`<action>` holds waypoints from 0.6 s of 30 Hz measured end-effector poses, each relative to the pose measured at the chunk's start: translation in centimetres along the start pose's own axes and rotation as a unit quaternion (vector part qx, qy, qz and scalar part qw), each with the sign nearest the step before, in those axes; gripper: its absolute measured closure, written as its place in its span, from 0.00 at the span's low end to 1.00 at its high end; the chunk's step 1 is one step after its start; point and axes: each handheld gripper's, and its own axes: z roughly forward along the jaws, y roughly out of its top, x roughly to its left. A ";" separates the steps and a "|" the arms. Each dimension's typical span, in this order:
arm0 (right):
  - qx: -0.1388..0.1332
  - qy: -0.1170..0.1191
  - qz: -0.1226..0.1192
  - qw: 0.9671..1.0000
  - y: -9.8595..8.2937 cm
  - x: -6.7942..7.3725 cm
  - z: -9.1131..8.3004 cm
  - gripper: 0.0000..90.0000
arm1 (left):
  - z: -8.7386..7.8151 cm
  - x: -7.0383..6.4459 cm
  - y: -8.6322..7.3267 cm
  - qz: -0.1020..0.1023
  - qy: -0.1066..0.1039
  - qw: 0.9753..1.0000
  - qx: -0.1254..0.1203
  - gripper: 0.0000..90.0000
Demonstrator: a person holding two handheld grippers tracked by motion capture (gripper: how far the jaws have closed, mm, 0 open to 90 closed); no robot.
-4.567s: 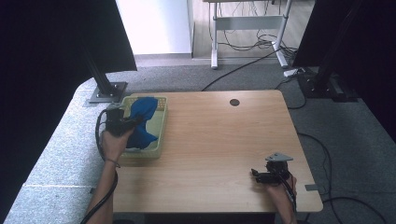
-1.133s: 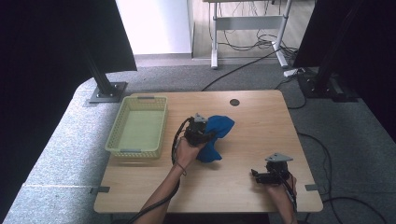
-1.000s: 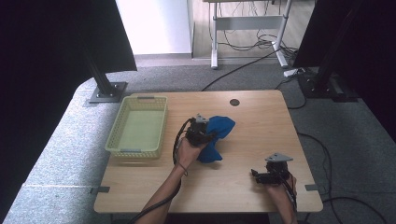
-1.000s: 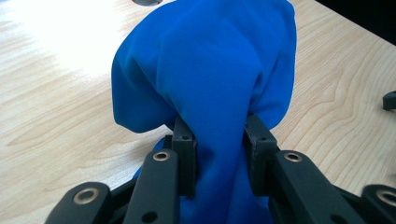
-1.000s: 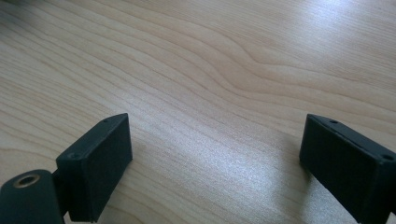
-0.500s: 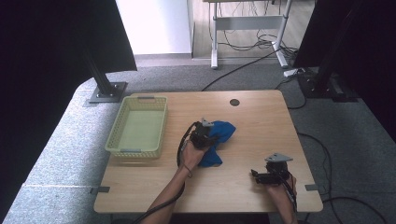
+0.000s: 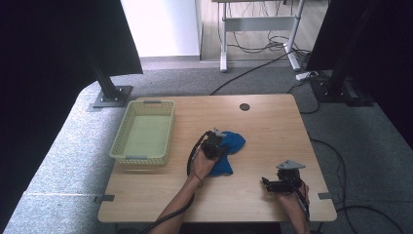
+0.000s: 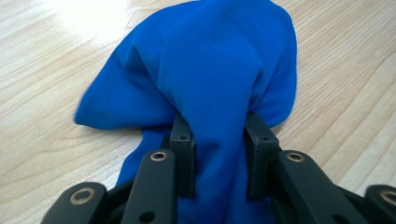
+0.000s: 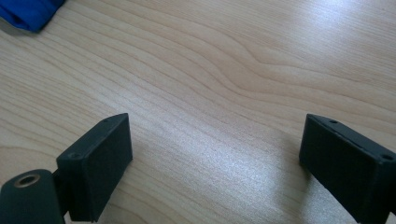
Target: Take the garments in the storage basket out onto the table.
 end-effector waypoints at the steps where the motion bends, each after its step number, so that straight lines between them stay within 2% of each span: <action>1: 0.000 0.000 0.000 1.000 0.0 0.0 0.0 0.10 | 0.1 0.1 -0.1 0.000 -0.001 1.000 0.000 0.77; 8: 0.000 0.000 0.000 1.000 0.0 0.0 0.0 0.10 | 0.4 0.4 -0.1 0.004 -0.003 1.000 0.000 0.74; 13: 0.000 0.000 0.000 1.000 0.0 0.0 0.0 0.11 | 0.6 0.5 -0.3 0.005 -0.009 1.000 -0.009 0.67; 18: 0.000 -0.001 0.000 1.000 0.0 0.0 0.0 0.11 | 0.7 0.6 -0.2 0.001 -0.012 1.000 -0.007 0.61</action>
